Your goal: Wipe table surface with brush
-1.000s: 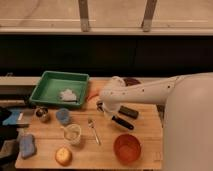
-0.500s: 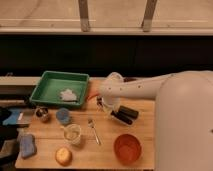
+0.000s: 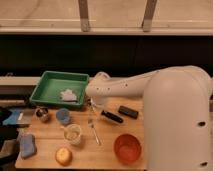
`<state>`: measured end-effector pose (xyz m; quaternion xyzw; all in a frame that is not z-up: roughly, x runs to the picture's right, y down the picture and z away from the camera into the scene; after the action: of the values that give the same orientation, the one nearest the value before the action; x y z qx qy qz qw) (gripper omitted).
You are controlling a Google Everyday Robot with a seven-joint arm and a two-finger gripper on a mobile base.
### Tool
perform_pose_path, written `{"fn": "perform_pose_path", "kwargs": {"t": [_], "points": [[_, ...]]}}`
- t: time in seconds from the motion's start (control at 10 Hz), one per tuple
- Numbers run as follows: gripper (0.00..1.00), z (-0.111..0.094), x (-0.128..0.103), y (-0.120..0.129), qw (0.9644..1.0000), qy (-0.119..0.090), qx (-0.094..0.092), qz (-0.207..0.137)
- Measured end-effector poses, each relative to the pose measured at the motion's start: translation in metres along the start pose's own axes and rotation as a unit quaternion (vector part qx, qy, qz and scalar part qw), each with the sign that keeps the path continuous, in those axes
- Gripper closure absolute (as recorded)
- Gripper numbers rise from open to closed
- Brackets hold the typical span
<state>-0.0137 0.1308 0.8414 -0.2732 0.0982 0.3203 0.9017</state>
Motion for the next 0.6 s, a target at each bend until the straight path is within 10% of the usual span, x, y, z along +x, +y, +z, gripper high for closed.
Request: {"fn": "perform_pose_path", "kwargs": {"t": [0.6], "points": [[0.94,-0.003,0.073,-0.037,0.9980,0.016,0.014,0.060]]}}
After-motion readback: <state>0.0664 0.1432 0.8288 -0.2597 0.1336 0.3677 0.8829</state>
